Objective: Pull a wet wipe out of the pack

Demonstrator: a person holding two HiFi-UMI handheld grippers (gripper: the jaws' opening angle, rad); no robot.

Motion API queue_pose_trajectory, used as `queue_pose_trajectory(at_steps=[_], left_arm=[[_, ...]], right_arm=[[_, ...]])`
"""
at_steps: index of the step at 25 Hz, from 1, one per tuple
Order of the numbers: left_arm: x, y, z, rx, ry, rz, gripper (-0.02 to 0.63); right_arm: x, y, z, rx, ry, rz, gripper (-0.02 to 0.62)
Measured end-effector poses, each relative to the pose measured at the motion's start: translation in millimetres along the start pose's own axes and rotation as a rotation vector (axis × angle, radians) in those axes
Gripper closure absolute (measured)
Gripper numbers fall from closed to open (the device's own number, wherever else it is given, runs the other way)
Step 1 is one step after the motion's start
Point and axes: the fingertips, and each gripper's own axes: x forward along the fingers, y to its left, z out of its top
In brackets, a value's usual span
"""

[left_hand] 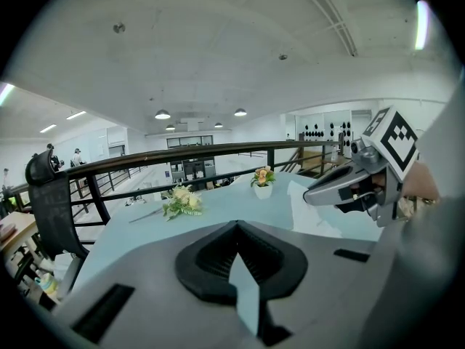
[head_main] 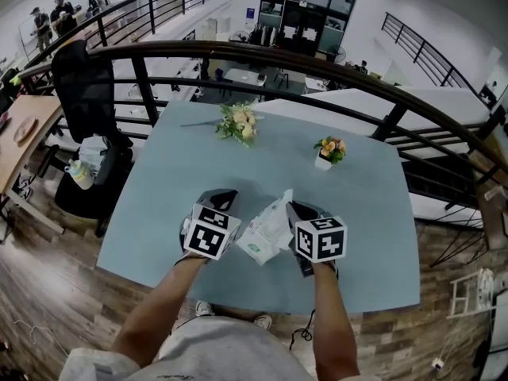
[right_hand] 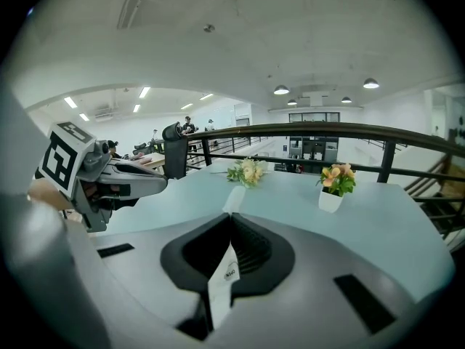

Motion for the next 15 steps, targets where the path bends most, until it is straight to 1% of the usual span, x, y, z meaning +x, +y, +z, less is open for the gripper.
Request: queue_pose_trajectory(at_steps=[9,15], left_arm=[[0.0,3.5,2.1,-0.011,-0.008,0.006,0.609],[-1.7,5.6,4.2,-0.018,-0.016,0.014,0.609]], right_arm=[[-5.7,-4.7,16.4,-0.001,-0.053,-0.028,0.587],[-10.6,-9.3,21.2,0.019,-0.095,-0.038,0.586]])
